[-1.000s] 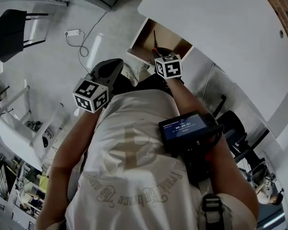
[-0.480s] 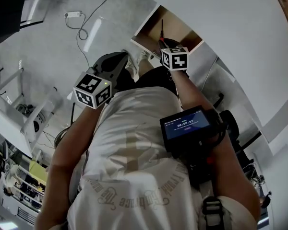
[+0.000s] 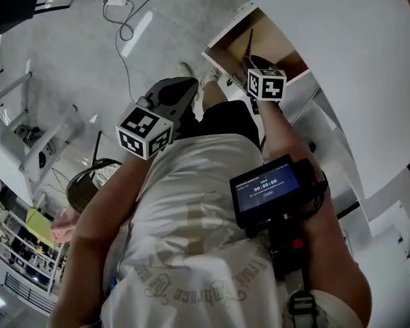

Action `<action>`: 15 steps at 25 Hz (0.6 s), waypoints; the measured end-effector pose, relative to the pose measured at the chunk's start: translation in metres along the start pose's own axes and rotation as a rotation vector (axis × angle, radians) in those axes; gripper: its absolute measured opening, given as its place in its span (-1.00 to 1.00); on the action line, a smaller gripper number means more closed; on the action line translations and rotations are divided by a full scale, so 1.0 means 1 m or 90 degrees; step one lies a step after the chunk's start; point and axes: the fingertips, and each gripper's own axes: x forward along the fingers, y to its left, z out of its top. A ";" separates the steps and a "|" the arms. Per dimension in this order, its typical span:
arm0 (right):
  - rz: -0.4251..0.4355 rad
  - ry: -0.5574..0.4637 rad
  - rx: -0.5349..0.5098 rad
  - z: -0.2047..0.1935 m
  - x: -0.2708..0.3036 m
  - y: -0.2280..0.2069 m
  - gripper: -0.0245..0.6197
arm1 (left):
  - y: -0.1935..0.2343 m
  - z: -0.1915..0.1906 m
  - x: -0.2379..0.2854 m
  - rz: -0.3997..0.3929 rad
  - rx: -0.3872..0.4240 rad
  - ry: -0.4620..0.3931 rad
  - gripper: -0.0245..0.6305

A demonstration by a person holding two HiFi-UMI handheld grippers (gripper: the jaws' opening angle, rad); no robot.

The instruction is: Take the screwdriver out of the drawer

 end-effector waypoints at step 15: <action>-0.037 0.091 0.023 -0.010 0.054 -0.030 -0.60 | 0.040 -0.019 0.000 0.031 -0.091 -0.021 -0.86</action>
